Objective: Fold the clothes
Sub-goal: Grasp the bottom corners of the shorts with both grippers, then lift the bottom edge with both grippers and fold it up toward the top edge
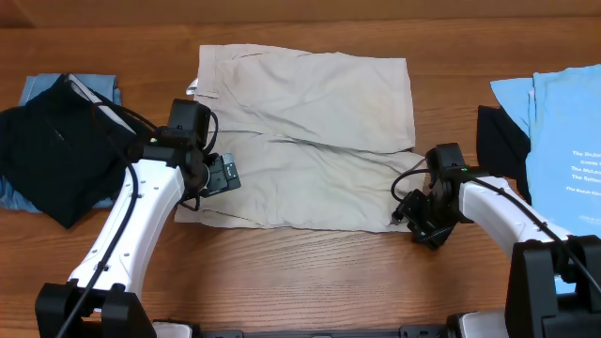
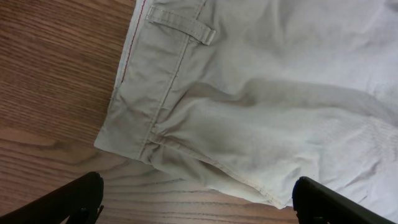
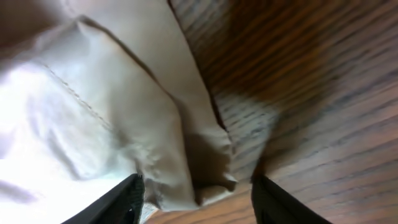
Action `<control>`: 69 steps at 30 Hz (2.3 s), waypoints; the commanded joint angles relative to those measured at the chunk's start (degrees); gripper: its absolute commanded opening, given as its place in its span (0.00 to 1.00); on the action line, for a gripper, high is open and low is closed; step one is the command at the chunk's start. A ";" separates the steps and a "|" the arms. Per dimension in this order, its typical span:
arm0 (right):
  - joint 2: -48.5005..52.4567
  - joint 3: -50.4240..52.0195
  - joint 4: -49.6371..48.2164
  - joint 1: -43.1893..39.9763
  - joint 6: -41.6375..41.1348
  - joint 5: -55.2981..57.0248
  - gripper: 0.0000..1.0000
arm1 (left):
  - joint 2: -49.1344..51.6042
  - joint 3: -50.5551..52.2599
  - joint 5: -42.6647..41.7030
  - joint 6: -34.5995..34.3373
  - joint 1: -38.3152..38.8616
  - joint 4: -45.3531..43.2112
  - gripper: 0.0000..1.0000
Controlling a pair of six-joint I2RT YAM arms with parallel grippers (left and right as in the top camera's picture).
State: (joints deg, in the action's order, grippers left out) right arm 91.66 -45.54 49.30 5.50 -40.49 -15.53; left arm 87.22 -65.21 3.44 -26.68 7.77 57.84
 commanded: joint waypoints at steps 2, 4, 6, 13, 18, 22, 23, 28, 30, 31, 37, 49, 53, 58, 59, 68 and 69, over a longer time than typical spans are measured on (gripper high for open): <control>-0.96 0.48 -1.92 -0.04 -0.26 -0.13 0.20 | -0.22 0.35 -0.44 -0.11 -0.35 0.39 1.00; -0.96 0.48 -2.14 -0.07 -0.26 1.86 0.04 | -0.22 0.37 -0.81 -0.11 -0.35 0.44 0.94; -0.96 0.48 -2.23 -0.04 -0.22 3.06 0.04 | -0.22 0.35 -0.98 0.48 -0.35 1.68 0.91; -0.96 0.48 -2.38 -0.04 0.22 3.50 0.04 | -0.22 0.37 -8.81 -1.95 -5.77 1.01 0.98; -0.96 0.48 -2.82 -0.04 0.15 3.45 0.04 | -0.22 6.14 -8.87 -7.28 -9.81 -2.16 0.98; -0.96 0.48 -3.21 -0.04 0.15 3.45 0.04 | -0.22 14.25 -9.01 -12.15 -10.16 -8.90 0.90; -0.96 0.48 -3.26 -0.04 0.15 3.45 0.04 | -0.22 15.37 -9.01 -12.17 -10.16 -11.04 0.90; -0.96 0.48 -3.96 -0.04 1.70 3.45 0.04 | -0.22 20.52 -4.35 -22.27 -10.16 -16.50 0.94; -0.96 0.48 -4.07 -0.04 1.68 3.45 0.04 | -0.22 21.92 -4.33 -22.40 -10.16 -17.64 0.93; -0.96 0.48 -4.11 -0.04 1.70 3.45 0.04 | -0.22 22.27 -4.20 -22.45 -10.16 -17.92 0.92; -0.96 0.48 -5.51 -0.04 2.99 3.96 0.04 | -0.22 22.36 -3.28 -22.14 -10.16 -21.27 0.20; -1.03 -8.70 3.19 -0.04 10.27 4.46 0.04 | -0.24 16.20 -11.82 -3.30 -10.03 -11.91 0.04; -3.32 -12.28 7.69 -0.07 11.21 6.75 0.04 | -0.55 13.03 -9.51 -2.05 -10.01 -4.79 0.04; -10.75 -12.63 9.64 -0.07 11.85 9.09 0.04 | -3.41 12.96 -8.83 -1.11 -9.99 0.70 0.04; -12.70 -12.63 10.51 -0.07 11.85 9.14 0.04 | -5.09 12.96 -8.85 -1.11 -9.99 1.95 0.04; -17.29 -22.08 21.20 -0.07 13.79 11.02 0.04 | -22.88 12.59 -12.11 -1.16 -9.99 13.51 0.04; -17.29 -23.85 21.59 -0.07 14.12 11.17 0.04 | -23.82 11.89 -13.35 -1.16 -9.99 13.94 0.04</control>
State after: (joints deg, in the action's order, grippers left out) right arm 75.59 -63.68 70.50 5.52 -27.81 -6.42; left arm 66.87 -51.16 -7.29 -29.34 -2.02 70.57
